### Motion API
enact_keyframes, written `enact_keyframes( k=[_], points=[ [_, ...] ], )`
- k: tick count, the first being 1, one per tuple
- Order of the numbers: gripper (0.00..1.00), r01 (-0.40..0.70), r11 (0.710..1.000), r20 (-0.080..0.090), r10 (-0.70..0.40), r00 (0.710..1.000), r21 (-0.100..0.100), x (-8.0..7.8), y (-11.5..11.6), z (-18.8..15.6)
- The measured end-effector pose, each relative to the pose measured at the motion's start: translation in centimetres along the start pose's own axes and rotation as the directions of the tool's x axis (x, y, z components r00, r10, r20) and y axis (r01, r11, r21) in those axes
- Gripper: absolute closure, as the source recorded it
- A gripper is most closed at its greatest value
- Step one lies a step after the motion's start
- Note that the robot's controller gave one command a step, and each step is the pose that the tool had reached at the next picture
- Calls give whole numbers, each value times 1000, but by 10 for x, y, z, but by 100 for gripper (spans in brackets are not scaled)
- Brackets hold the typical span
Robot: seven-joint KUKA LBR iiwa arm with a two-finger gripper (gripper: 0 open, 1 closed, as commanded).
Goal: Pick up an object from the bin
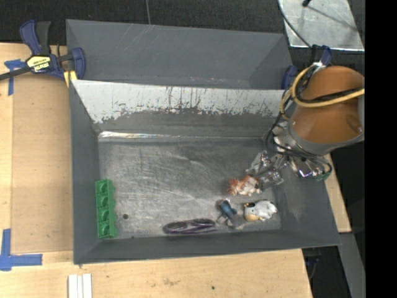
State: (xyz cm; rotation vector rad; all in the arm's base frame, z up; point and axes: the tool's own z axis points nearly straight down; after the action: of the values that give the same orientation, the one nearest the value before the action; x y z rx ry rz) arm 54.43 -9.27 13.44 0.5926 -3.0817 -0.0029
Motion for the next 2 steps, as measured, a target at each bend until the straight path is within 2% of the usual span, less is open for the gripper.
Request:
enact_keyframes(
  k=[1, 2],
  points=[
    [100, 23, 1000, 19, -23, 1000, 12, -4, -2, -10],
    [100, -1, 1000, 2, 1, 1000, 1, -24, 7, 19]
  ],
)
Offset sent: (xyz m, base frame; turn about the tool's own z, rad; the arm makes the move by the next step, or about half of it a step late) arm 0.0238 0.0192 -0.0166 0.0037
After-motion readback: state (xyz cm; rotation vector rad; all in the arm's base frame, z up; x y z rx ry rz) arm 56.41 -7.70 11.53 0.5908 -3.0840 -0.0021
